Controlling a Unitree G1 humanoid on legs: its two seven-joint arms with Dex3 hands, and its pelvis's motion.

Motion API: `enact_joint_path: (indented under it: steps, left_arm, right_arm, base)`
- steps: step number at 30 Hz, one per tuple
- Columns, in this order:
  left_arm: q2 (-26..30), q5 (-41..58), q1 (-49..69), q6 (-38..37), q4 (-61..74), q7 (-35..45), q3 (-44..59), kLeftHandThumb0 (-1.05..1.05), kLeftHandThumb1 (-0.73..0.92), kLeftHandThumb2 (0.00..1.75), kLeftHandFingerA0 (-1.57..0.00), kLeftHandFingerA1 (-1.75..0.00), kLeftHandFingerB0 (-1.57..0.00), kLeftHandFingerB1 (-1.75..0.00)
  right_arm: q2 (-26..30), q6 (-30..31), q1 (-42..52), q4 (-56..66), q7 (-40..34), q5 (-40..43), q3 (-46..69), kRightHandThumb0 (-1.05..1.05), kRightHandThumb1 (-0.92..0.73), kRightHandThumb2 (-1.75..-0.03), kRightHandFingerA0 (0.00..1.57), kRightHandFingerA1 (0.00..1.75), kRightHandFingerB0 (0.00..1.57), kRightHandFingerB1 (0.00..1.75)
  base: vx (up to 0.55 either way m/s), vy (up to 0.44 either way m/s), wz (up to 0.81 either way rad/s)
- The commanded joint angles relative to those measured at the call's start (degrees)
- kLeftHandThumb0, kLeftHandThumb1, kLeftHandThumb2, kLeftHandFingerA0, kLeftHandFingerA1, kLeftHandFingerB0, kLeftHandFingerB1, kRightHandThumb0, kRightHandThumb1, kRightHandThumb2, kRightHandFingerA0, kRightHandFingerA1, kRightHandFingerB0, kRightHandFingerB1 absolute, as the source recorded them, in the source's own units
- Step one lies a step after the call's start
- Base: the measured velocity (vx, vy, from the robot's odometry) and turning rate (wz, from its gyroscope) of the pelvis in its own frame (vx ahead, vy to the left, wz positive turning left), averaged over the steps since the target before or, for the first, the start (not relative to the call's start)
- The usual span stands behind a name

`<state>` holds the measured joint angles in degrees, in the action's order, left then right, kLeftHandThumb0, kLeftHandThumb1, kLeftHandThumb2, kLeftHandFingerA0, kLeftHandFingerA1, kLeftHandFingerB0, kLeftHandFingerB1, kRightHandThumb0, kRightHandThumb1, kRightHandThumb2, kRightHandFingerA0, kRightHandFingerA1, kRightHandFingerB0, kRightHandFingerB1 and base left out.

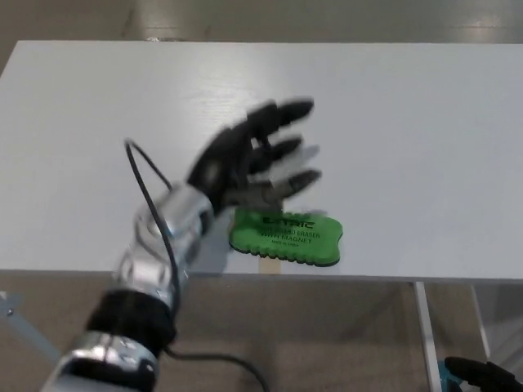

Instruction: Use the left hand to press on the green eraser and wipe the desk from center to the left and then back to center.

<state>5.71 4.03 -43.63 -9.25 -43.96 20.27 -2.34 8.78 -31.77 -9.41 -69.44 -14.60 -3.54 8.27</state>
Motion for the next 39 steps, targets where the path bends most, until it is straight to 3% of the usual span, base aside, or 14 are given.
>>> enact_joint_path:
  steps: [1, 7, 8, 12, 17, 18, 20, 23, 24, 25, 27, 33, 38, 39]
  left_arm:
    - [4.7, 6.0, -1.9, 10.2, 14.8, 10.1, 1.2, -0.77, 0.47, 0.59, 0.0, -0.11, -0.05, -0.29]
    - [10.2, 12.3, 0.7, 16.0, 33.2, 14.0, 3.8, -0.79, 0.47, 0.55, 0.0, -0.15, -0.07, -0.3]
    - [11.9, 14.4, 2.5, 15.6, 38.0, 15.2, 5.1, -0.65, 0.37, 0.81, -0.01, -0.11, -0.02, -0.35]
    - [15.8, 20.7, 9.4, 16.2, 49.6, 18.9, 8.5, -0.66, 0.41, 0.82, -0.1, -0.16, 0.0, -0.35]
    - [19.7, 27.9, 17.7, 20.0, 59.8, 21.6, 12.3, -0.73, 0.43, 0.62, -0.12, -0.24, -0.09, -0.35]
    - [21.0, 31.4, 21.7, 21.5, 63.5, 22.6, 14.1, -0.33, 0.23, 0.84, 0.0, -0.48, -0.03, -0.49]
    - [21.9, 33.9, 24.7, 22.7, 66.2, 23.2, 15.4, -0.33, 0.23, 0.84, 0.0, -0.48, -0.03, -0.49]
    - [24.3, 39.9, 31.7, 25.4, 71.5, 25.1, 18.4, -0.51, 0.46, 0.54, -0.21, -0.29, -0.2, -0.34]
    - [26.0, 44.6, 36.4, 27.5, 73.1, 28.8, 20.6, -0.19, 0.28, 0.84, -0.12, -0.52, -0.14, -0.51]
    - [28.8, 51.1, 43.7, 30.8, 74.4, 35.7, 23.6, -0.29, 0.42, 0.58, -0.28, -0.36, -0.33, -0.37]
    - [29.9, 53.2, 46.4, 31.9, 74.7, 38.5, 24.6, -0.29, 0.42, 0.58, -0.28, -0.36, -0.33, -0.37]
    - [28.8, 49.1, 61.2, 31.4, 71.5, 41.9, 25.1, -0.18, 0.47, 0.57, -0.4, -0.37, -0.46, -0.37]
    - [23.9, 37.2, 65.5, 21.4, 64.3, 38.4, 20.3, -0.23, 0.47, 0.55, -0.58, -0.4, -0.59, -0.38]
    - [22.3, 27.6, 66.0, 13.5, 55.0, 35.8, 17.9, -0.4, 0.4, 0.76, -0.6, -0.56, -0.51, -0.49]
  right_arm:
    - [0.2, 0.4, 0.0, -0.2, -0.1, 0.1, 0.1, -0.46, -0.69, -0.61, 0.82, 0.55, 0.84, 0.5]
    - [0.4, 0.6, 0.1, -0.2, 0.0, 0.1, 0.1, -0.46, -0.69, -0.61, 0.82, 0.55, 0.83, 0.5]
    - [0.4, 0.1, 0.6, -0.3, 0.6, 0.3, 0.1, -0.45, -0.69, -0.61, 0.82, 0.55, 0.83, 0.5]
    - [0.4, -0.1, 1.2, -0.6, 0.7, 0.0, -0.1, -0.45, -0.7, -0.61, 0.82, 0.56, 0.83, 0.5]
    - [0.7, 0.2, 1.6, -0.8, 0.0, -0.8, -0.7, -0.46, -0.69, -0.62, 0.82, 0.53, 0.83, 0.48]
    - [0.6, 0.4, 1.6, -0.8, -0.2, -0.8, -0.7, -0.45, -0.69, -0.62, 0.82, 0.53, 0.82, 0.48]
    - [0.5, 0.5, 1.5, -0.7, -0.1, -0.7, -0.7, -0.45, -0.69, -0.62, 0.82, 0.53, 0.82, 0.48]
    - [0.2, 0.6, 1.2, -0.9, 0.0, -0.1, -0.2, -0.45, -0.69, -0.61, 0.82, 0.52, 0.82, 0.48]
    - [0.3, 0.7, 1.3, -0.9, 0.2, 0.1, -0.1, -0.45, -0.69, -0.62, 0.82, 0.51, 0.82, 0.48]
    - [0.4, 0.7, 1.4, -0.8, 0.3, 0.2, 0.0, -0.44, -0.69, -0.62, 0.82, 0.51, 0.82, 0.48]
    - [0.5, 0.7, 1.4, -0.8, 0.3, 0.2, 0.0, -0.44, -0.69, -0.62, 0.82, 0.51, 0.82, 0.48]
    - [0.3, 0.8, 2.7, -1.6, 0.4, 0.0, -0.2, -0.45, -0.69, -0.61, 0.83, 0.55, 0.82, 0.48]
    - [-0.1, 0.1, 4.5, -2.1, -0.4, -0.4, -0.5, -0.45, -0.69, -0.61, 0.85, 0.63, 0.82, 0.49]
    - [-0.3, -0.2, 5.7, -2.2, -1.2, -0.9, -0.9, -0.45, -0.69, -0.62, 0.84, 0.53, 0.82, 0.48]
  base:
    - [0.0, 0.0, 0.0]
    - [0.0, 0.0, 0.0]
    - [0.0, 0.0, 0.0]
    - [0.0, 0.0, 0.0]
    - [0.0, 0.0, 0.0]
    - [0.0, 0.0, 0.0]
    - [0.0, 0.0, 0.0]
    - [0.0, 0.0, 0.0]
    - [0.0, 0.0, 0.0]
    - [0.0, 0.0, 0.0]
    - [0.0, 0.0, 0.0]
    - [0.0, 0.0, 0.0]
    - [0.0, 0.0, 0.0]
    - [0.0, 0.0, 0.0]
